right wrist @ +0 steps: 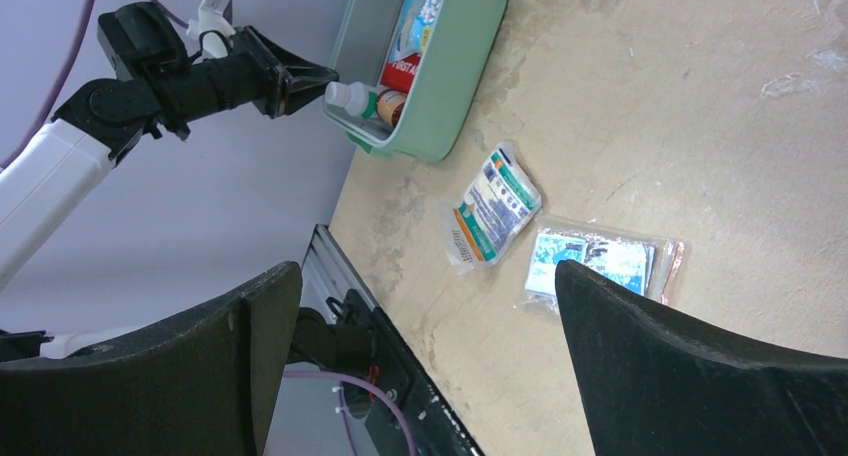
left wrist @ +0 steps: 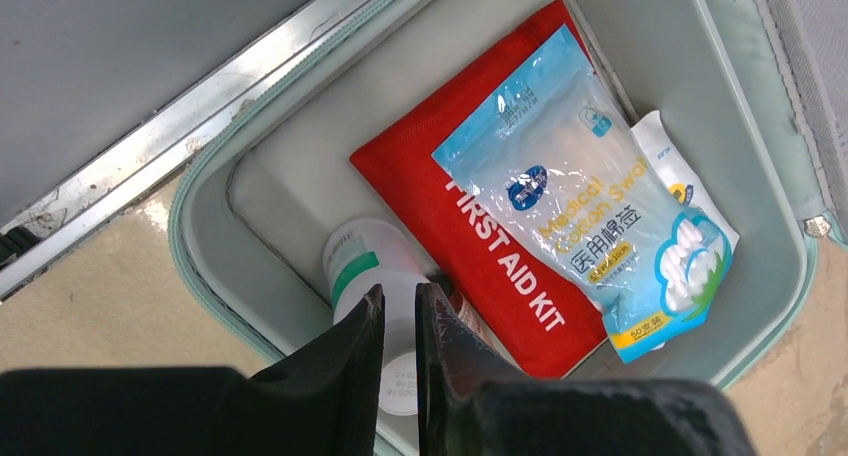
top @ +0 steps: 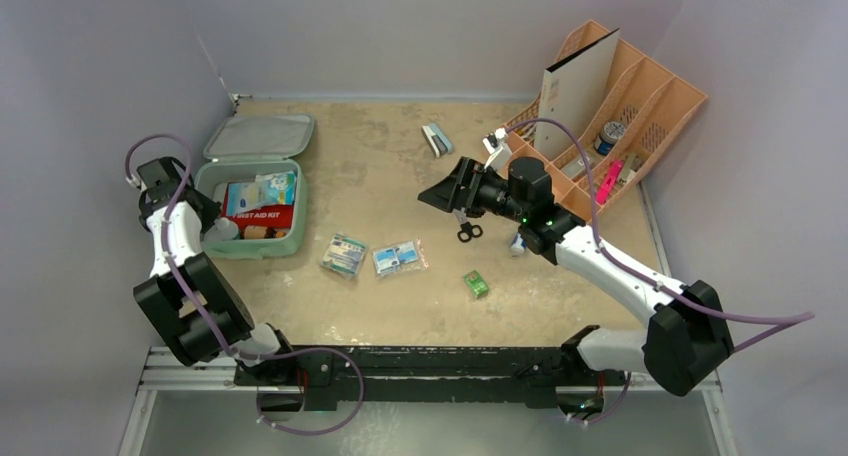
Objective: Organize the medicine kit
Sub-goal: Adjust the pill bottle in the medicine box.
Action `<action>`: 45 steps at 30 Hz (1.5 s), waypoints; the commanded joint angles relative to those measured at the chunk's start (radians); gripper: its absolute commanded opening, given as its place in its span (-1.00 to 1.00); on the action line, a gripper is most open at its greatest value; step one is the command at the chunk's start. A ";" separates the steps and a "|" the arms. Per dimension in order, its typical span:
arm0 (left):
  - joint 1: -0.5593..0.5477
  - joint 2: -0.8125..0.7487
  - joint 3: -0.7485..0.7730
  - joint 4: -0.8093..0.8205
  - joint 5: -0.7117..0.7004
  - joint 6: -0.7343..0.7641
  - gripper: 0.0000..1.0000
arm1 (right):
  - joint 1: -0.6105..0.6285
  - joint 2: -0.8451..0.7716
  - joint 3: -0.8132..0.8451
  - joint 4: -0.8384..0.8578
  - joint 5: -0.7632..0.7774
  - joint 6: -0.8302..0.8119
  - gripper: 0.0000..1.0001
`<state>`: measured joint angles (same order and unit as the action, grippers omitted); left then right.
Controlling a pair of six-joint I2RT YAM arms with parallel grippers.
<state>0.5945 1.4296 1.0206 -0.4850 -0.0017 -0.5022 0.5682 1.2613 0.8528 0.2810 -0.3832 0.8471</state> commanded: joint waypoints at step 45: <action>-0.144 -0.151 -0.080 -0.097 0.119 0.017 -0.17 | -0.003 -0.077 -0.083 0.133 0.017 -0.006 0.98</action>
<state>0.4511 1.2881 0.9154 -0.5510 0.0731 -0.5236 0.5682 1.2083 0.7773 0.3473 -0.3752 0.8513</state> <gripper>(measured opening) 0.429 0.987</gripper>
